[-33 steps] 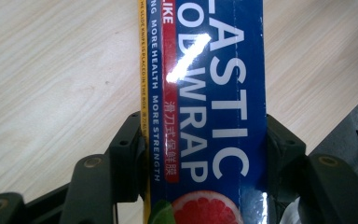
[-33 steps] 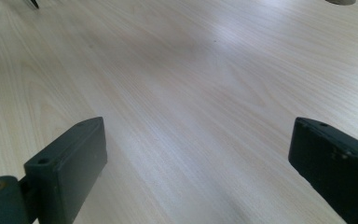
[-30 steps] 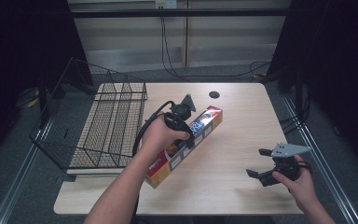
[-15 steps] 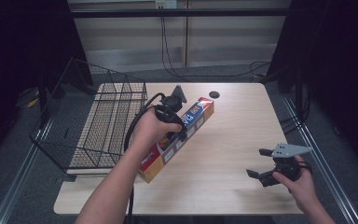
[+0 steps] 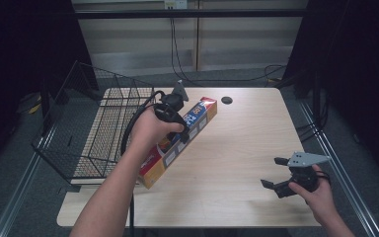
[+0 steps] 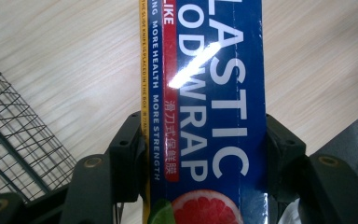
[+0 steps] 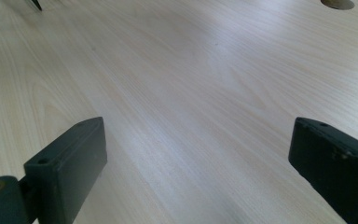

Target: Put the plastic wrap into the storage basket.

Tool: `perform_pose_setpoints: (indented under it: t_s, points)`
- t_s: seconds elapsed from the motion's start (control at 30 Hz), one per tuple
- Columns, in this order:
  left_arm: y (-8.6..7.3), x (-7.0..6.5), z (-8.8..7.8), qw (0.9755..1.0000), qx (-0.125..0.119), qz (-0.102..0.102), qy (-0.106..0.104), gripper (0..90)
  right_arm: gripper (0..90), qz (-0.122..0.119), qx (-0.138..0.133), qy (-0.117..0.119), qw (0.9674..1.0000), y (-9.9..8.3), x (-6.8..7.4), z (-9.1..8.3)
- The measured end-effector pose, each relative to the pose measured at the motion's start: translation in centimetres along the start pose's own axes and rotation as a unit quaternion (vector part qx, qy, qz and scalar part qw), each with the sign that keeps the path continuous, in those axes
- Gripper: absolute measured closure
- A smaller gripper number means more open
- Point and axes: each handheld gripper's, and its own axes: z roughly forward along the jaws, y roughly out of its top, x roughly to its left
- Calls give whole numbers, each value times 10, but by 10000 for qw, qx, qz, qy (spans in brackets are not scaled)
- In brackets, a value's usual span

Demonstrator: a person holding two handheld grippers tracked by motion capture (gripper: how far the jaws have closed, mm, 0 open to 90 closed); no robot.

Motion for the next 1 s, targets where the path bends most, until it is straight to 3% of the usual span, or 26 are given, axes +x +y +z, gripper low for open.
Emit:
perform_pose_setpoints:
  t_s: [1.0]
  points:
    - [-4,23,-43,9985,-118,-493,184,431,40,-1,-15,-39,10000,0,2,0]
